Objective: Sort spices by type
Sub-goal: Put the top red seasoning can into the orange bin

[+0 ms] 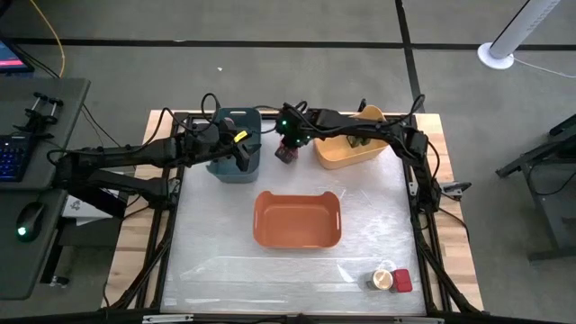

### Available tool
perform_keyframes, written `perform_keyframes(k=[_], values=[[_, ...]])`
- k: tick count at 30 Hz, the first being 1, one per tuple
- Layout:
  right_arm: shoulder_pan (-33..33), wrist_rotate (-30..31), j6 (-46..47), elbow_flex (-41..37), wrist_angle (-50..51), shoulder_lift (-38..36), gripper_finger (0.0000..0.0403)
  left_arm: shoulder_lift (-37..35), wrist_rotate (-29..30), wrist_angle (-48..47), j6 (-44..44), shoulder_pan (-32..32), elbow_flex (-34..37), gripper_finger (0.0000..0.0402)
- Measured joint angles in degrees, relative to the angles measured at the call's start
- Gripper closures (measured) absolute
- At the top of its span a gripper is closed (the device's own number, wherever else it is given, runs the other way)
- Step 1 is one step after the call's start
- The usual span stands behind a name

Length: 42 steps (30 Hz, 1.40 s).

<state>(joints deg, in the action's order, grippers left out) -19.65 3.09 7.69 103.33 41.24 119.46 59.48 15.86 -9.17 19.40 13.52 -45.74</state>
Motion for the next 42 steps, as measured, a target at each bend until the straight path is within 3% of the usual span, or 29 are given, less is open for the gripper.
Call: perform_keyframes(k=[4,16,21,36,42], values=[[-0.3,5.2,2.6,0.0,-0.3,0.0,0.0403,0.0,0.3,0.0,0.0,0.0,0.0,0.0157],[-0.6,5.0,9.0,0.0,0.2,2.6,0.0403,0.0,0.3,0.0,0.1,0.0,0.0,0.0157],[-0.1,9.0,9.2,0.0,-1.2,2.7,0.0403,0.0,0.3,0.0,0.1,0.0,0.0,0.0157],[2.6,8.3,7.4,0.1,2.5,3.8,0.0403,0.0,0.7,0.0,0.0,0.0,0.0,0.0157],[5.1,0.6,3.4,0.3,5.8,3.6,0.0403,0.1,0.9,-0.3,0.0,0.0,0.0,0.0157]])
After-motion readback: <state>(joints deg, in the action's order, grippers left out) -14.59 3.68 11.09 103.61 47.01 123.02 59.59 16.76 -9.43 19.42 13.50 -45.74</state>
